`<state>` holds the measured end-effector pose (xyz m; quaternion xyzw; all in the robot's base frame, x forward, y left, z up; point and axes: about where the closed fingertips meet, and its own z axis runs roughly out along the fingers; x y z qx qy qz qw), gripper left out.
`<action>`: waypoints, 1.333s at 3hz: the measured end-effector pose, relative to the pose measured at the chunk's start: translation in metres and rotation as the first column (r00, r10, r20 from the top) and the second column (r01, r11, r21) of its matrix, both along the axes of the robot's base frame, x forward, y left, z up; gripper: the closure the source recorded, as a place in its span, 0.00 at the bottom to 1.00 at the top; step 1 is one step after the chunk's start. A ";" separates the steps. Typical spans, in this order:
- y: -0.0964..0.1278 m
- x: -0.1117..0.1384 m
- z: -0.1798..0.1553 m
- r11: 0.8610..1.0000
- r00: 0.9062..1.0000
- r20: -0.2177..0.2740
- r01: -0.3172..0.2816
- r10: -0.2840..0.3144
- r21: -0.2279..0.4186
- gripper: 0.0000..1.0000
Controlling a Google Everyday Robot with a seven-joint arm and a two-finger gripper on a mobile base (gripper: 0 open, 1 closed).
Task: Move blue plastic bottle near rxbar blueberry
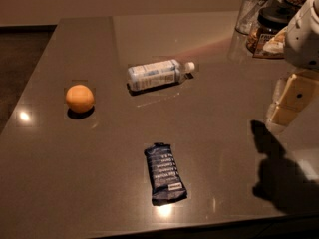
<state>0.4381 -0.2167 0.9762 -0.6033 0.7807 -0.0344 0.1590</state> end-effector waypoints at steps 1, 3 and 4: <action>0.000 0.000 0.000 1.000 1.000 0.000 0.000 0.000 0.000 0.00; 0.060 0.054 -0.003 0.997 1.000 0.001 0.006 -0.006 0.072 0.00; 0.088 0.082 -0.006 0.996 1.000 0.011 0.004 -0.005 0.085 0.00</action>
Offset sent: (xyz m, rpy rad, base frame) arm 0.0313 0.0514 -0.0075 0.0630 0.0514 0.0332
